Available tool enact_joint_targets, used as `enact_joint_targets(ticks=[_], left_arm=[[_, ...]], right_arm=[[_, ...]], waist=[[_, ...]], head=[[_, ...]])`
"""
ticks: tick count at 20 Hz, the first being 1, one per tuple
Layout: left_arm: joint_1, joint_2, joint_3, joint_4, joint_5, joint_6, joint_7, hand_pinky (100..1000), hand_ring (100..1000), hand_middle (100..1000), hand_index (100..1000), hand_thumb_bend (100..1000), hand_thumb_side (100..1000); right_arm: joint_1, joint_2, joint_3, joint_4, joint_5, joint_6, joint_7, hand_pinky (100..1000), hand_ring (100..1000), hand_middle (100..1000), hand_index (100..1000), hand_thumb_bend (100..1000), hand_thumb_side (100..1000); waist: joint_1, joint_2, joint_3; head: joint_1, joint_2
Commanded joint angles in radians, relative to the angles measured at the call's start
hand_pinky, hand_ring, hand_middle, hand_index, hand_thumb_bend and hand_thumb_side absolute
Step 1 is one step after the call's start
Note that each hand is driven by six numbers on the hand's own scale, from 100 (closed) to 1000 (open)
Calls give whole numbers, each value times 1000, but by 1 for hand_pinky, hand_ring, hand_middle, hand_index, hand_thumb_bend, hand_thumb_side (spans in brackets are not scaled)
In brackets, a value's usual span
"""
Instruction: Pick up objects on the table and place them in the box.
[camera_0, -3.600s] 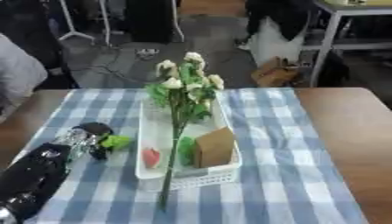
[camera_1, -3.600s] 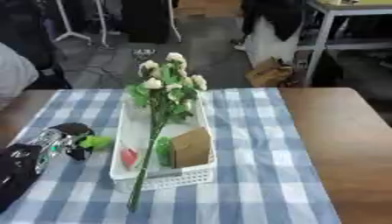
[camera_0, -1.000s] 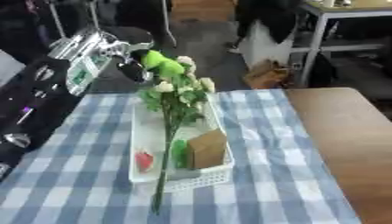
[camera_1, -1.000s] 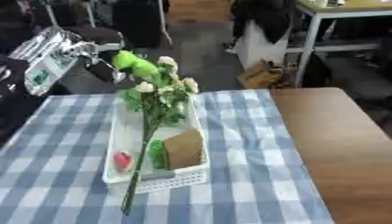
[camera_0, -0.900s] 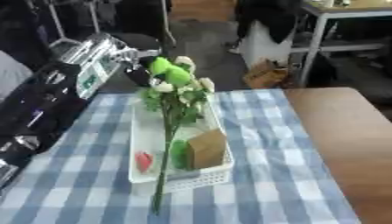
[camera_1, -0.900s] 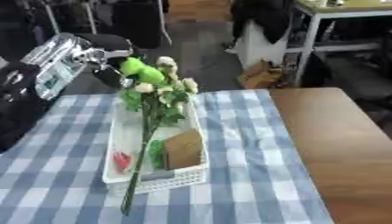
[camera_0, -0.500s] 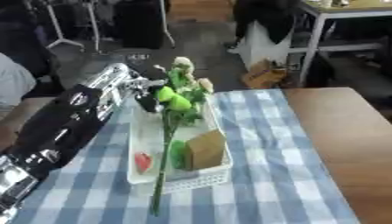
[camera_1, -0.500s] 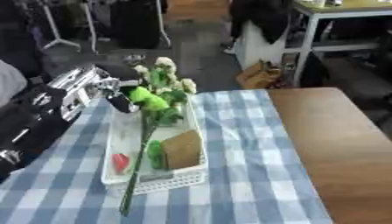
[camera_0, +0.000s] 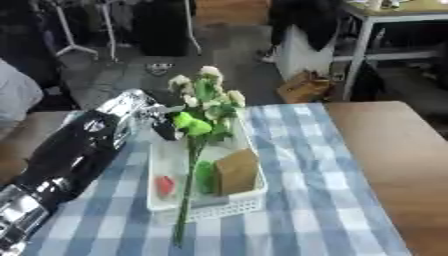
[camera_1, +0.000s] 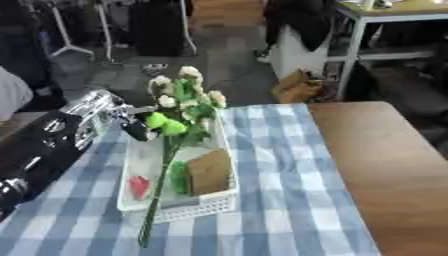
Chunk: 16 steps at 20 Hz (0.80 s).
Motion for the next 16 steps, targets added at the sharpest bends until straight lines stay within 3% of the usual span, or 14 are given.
enact_joint_targets(ticks=[1, 7, 12, 16], left_arm=[[-22, 10, 12, 5, -5, -13, -32, 987, 1000, 1000, 1000, 100, 805], [-25, 1, 21, -2, 84, -42, -40, 1000, 1000, 1000, 1000, 100, 955], [-31, 3, 22, -16, 129, -25, 22, 1000, 1000, 1000, 1000, 100, 960], [-33, 6, 17, -31, 160, -30, 53, 1000, 1000, 1000, 1000, 100, 897]], right_arm=[[-18, -8, 0, -15, -5, 0, 2, 618, 594, 552, 534, 100, 619], [-19, -7, 0, -15, -5, 0, 0, 618, 594, 552, 534, 100, 618], [-19, -7, 1, -15, -5, 0, 0, 618, 594, 552, 534, 100, 616], [-18, -7, 1, -15, -5, 1, 0, 618, 594, 552, 534, 100, 616]], waist=[[9, -19, -1], [9, -19, -2], [9, -20, -3], [9, -21, -3]], head=[[4, -4], [1, -4], [1, -2], [2, -4]])
